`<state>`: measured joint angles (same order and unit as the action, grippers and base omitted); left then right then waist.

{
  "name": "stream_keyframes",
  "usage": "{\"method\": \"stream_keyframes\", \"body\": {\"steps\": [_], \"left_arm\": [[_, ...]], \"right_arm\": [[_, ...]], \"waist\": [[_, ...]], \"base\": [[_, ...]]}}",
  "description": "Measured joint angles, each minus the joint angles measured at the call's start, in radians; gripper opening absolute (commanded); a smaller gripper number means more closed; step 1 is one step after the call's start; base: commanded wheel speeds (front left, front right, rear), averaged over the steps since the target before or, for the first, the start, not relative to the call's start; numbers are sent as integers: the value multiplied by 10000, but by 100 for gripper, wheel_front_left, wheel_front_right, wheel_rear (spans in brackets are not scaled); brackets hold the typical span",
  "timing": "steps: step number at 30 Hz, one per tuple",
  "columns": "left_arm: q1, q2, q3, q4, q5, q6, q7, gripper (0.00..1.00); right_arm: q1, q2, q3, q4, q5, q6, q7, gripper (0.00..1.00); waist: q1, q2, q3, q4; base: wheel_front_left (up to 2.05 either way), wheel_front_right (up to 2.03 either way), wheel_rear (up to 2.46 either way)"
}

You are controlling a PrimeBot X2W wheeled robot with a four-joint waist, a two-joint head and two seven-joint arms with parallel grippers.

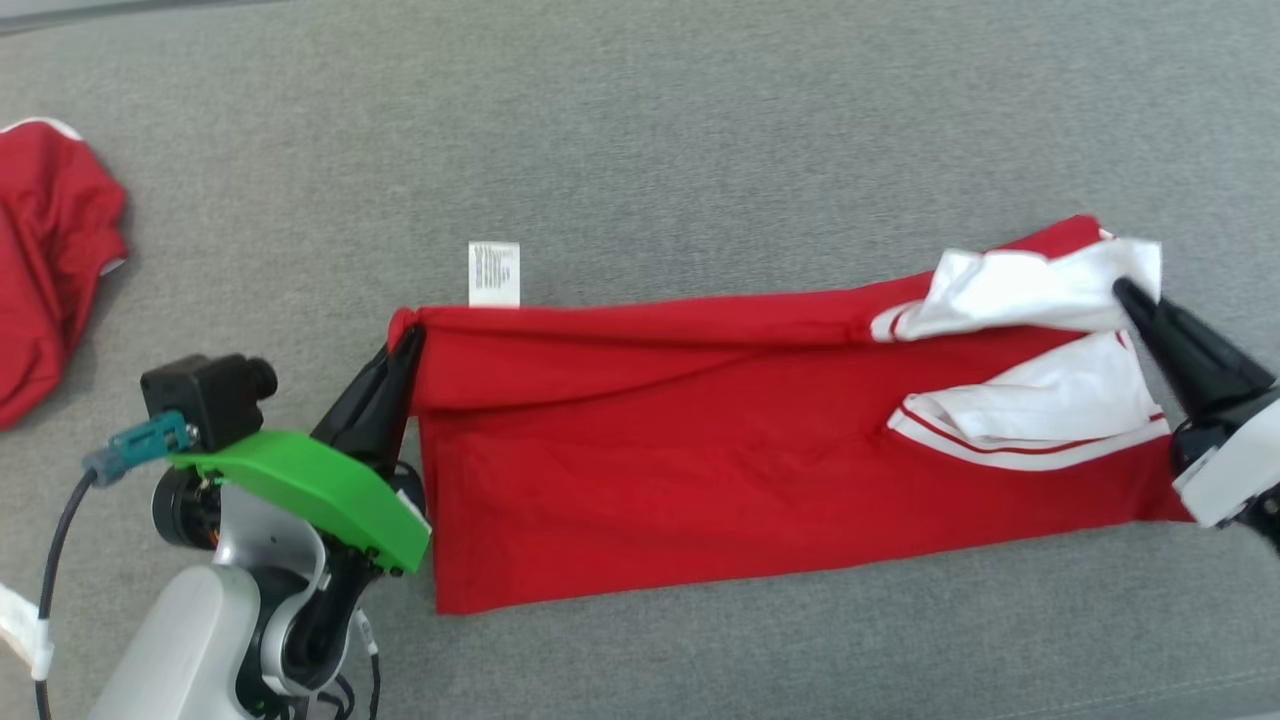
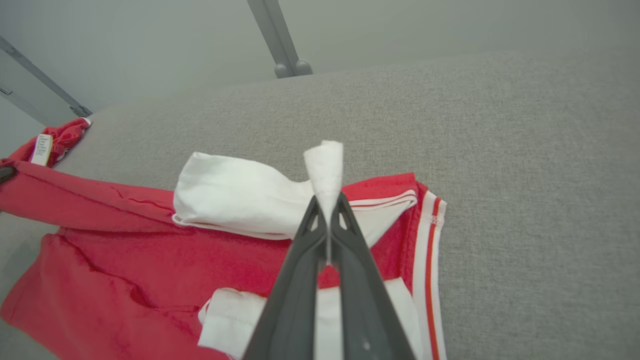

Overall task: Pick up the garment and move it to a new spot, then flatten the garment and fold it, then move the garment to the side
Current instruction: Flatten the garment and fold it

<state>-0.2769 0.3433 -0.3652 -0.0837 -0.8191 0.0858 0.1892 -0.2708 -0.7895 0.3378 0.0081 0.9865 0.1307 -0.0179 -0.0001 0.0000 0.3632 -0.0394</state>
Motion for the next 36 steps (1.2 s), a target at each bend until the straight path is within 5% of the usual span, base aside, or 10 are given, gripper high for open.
{"method": "stream_keyframes", "body": {"steps": [12, 13, 14, 15, 16, 21, 27, 30, 36], "left_arm": [[502, 207, -263, 433, 355, -568, -915, 0], [541, 219, -305, 479, 418, -614, -970, 10], [602, 251, -374, 522, 554, -709, -1078, 33], [668, 284, -435, 548, 662, -798, -1202, 71], [732, 316, -504, 583, 700, -880, -1273, 100], [1628, 598, -1012, 959, 1055, -1277, -1659, 100], [3520, 679, -458, 1325, 1442, -249, -3312, 100], [4253, 328, 341, 1381, 1580, 420, -4351, 100], [4835, -1563, 2316, 190, 3292, 541, -4520, 100]], "right_arm": [[507, 1097, -117, 282, -1012, 0, 265, 0], [498, 1103, -113, 314, -1158, 0, 265, 0], [491, 1116, -132, 366, -1273, 0, 265, 14], [490, 1131, -148, 445, -1386, 0, 282, 74], [492, 1135, -148, 497, -1503, 0, 295, 100], [854, 1120, -341, 614, -1689, 0, 416, 100], [1682, 980, -1200, 525, -1505, 2, 476, 100], [2000, 1106, -1894, 809, -1557, 0, 424, 100], [2362, 1918, -2788, 1641, -1858, 0, 821, 100]], "waist": [[0, 0, -261, -446], [0, 0, -258, -429], [0, 0, -259, -407], [0, 0, -264, -386], [0, 0, -270, -373], [0, 0, -430, -338], [0, 0, -853, -451], [0, 0, -1097, -513], [0, 0, -1671, -389]], "base": [[0, 0, 0], [0, 0, 0], [0, 0, 0], [0, 0, 0], [0, 0, 0], [0, 0, 0], [0, 0, 0], [0, 0, 0], [0, 0, 0]]}}
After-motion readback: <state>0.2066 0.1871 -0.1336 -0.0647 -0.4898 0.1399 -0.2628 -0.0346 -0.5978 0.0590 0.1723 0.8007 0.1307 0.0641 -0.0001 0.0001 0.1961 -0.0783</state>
